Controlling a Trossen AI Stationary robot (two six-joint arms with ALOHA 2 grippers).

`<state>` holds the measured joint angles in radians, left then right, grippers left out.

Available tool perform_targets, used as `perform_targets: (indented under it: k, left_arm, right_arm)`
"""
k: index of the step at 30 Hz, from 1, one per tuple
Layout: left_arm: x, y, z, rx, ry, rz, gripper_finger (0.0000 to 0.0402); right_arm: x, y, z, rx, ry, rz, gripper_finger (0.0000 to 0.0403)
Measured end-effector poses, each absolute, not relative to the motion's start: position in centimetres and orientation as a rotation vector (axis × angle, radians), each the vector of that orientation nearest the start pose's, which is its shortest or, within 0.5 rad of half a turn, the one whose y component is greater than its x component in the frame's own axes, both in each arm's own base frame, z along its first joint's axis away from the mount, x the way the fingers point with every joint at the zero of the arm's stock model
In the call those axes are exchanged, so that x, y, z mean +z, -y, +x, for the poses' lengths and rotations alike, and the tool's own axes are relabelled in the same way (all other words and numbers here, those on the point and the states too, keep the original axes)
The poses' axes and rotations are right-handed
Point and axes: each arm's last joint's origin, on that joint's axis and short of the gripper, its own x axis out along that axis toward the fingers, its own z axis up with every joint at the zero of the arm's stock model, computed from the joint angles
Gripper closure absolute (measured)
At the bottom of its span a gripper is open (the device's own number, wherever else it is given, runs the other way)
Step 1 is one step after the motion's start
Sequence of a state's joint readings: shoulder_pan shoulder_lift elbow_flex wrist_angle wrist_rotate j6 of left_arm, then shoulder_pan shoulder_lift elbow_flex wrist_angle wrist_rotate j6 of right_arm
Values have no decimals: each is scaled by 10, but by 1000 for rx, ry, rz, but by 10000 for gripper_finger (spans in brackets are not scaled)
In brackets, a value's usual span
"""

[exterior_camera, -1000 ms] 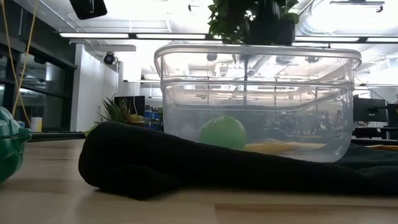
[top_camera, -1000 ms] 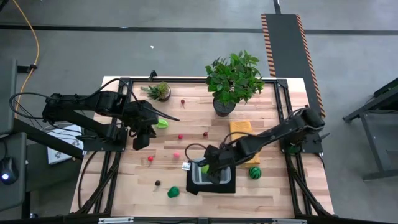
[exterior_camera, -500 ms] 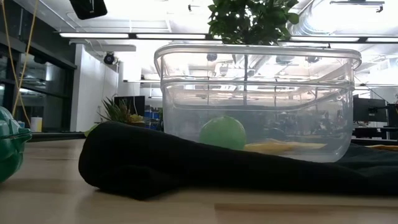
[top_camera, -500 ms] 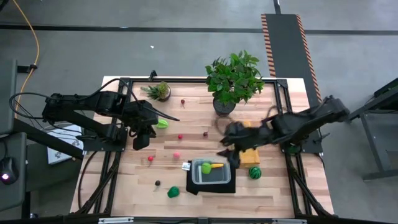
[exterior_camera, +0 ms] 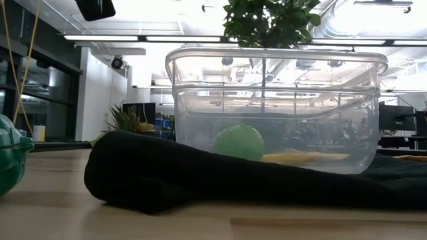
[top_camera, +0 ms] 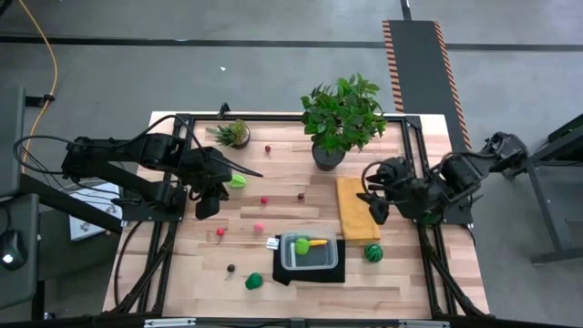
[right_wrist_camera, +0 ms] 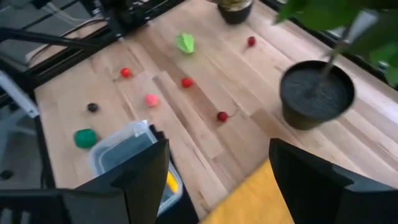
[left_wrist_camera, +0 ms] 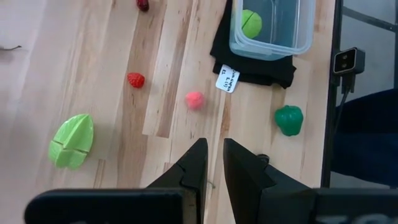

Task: Pick and placing Produce into tupperware
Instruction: Put the watermelon into the transparent bin

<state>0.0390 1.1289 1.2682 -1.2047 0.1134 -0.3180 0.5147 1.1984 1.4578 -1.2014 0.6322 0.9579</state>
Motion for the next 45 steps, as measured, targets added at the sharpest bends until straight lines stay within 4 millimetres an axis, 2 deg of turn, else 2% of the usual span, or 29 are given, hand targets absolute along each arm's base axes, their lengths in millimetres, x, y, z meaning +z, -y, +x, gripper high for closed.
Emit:
perform_targets:
  k: [7, 12, 18, 24, 29, 34, 41, 45]
  left_arm:
    - [351, -5, 188, 114, -1061, -330, 360]
    - [351, -5, 188, 113, -1060, -330, 360]
    - [351, -5, 188, 114, -1060, -331, 360]
    - [351, -5, 188, 113, -1060, -329, 360]
    - [351, -5, 188, 109, -1060, -323, 360]
    - [351, -5, 188, 109, -1059, -323, 360]
    - [351, -5, 189, 109, -1056, -323, 360]
    - [352, -5, 190, 107, -1042, -323, 360]
  right_arm:
    - [388, -89, 172, -512, -652, 420, 138]
    - [355, -93, 167, -550, -700, 504, 138]
    - [309, -98, 162, -540, -783, 743, 138]
    - [282, -101, 160, -543, -904, 890, 138]
    - [283, -99, 162, -517, -930, 865, 138]
    - [291, -84, 172, -475, -884, 812, 138]
    - [299, -56, 201, -270, -840, 775, 138]
    - [303, -47, 210, -164, -820, 731, 138]
